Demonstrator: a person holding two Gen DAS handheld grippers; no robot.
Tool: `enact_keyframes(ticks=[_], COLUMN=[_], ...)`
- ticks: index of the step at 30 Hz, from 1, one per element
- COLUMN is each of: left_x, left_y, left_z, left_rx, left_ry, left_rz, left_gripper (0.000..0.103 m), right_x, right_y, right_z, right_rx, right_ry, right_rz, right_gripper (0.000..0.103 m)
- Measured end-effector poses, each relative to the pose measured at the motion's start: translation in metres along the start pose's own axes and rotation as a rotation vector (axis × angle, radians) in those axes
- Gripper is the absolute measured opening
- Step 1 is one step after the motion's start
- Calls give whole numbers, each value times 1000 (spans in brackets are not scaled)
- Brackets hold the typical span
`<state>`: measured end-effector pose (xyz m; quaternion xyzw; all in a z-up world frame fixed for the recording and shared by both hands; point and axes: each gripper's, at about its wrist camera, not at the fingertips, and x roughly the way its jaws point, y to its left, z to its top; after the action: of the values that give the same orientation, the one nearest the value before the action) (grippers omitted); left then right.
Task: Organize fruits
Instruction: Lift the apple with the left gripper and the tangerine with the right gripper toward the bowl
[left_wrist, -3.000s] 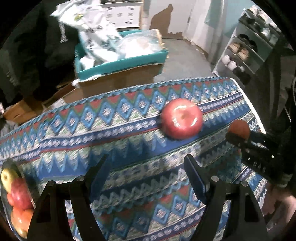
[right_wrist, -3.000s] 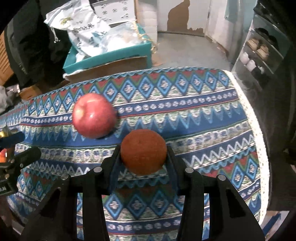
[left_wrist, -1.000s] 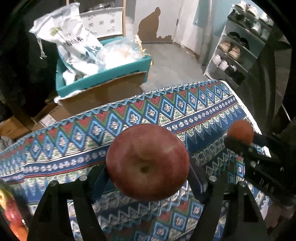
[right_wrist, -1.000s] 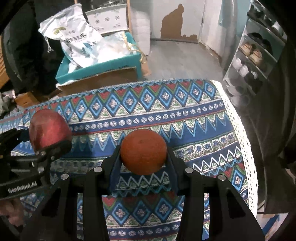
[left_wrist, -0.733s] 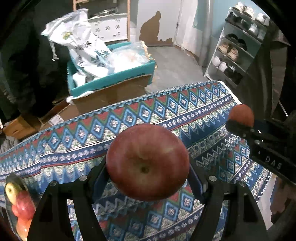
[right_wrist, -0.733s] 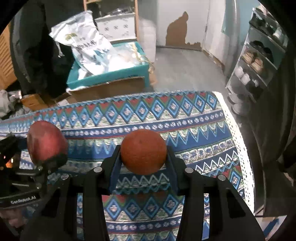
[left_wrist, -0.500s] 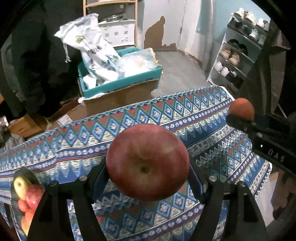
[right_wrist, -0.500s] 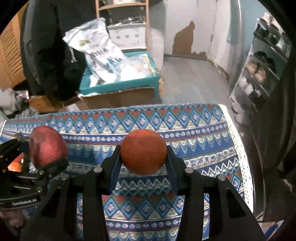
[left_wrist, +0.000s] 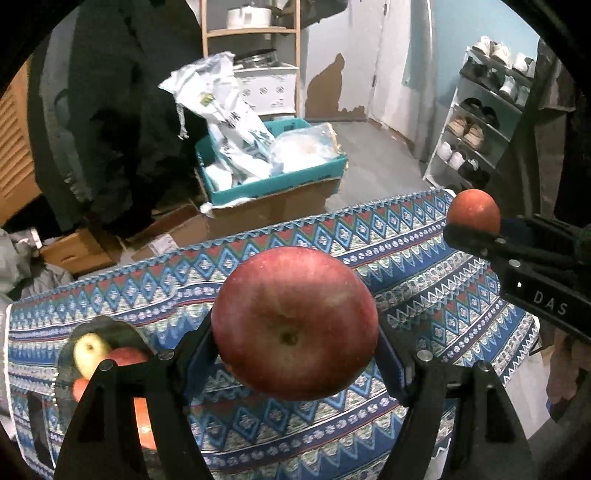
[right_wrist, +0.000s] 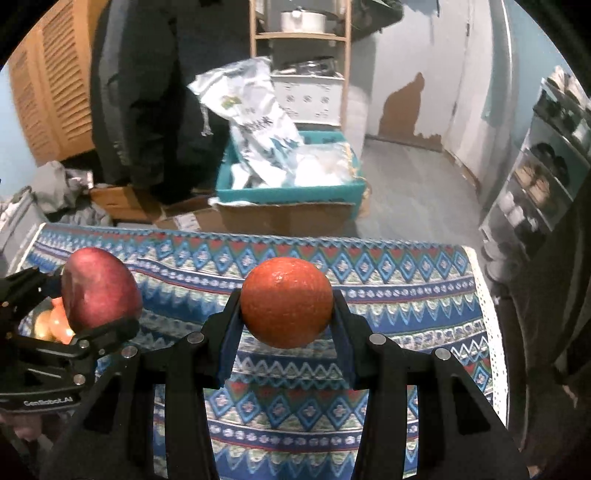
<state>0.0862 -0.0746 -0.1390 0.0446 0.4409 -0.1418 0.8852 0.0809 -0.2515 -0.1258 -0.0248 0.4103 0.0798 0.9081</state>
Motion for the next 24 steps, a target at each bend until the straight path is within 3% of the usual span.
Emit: enact_keyframes(ticks=[24], left_x=[-71], left_y=[83], left_z=[-40], left_rx=[-109], left_ry=[-46], left_rz=[91], left_gripper=[77], right_x=[-35], right_y=[111], right_z=[12], right_rx=[-160], right_ry=[-58], right_rz=[139], right_gripper=[44])
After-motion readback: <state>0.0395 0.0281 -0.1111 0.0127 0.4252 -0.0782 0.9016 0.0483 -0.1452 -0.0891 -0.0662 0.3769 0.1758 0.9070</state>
